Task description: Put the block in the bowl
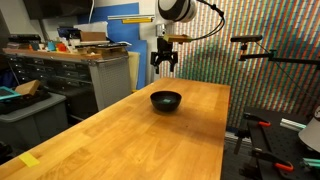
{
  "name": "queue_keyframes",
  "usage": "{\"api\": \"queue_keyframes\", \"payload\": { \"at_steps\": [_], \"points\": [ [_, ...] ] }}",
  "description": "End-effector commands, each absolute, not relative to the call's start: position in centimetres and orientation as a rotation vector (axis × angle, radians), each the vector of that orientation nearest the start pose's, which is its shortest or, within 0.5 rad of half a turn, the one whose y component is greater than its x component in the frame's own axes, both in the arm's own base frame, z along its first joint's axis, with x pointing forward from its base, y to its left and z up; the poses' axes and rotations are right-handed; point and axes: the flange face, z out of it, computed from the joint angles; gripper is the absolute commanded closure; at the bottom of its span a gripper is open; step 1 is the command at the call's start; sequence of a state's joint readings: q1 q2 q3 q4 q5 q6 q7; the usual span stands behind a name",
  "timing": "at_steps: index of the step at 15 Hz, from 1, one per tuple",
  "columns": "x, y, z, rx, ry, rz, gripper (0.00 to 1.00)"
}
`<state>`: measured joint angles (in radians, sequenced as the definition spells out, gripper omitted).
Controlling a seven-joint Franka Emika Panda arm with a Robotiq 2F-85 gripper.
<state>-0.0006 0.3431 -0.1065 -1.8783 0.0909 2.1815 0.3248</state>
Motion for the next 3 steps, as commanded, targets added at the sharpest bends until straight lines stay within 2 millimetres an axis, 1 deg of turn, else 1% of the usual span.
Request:
{"api": "queue_keyframes", "payload": {
  "at_steps": [1, 3],
  "points": [
    [62.05, -6.01, 33.28, -3.022, 0.72, 0.081, 0.0],
    [62.08, -6.08, 33.74, -3.025, 0.701, 0.087, 0.0]
  ]
}}
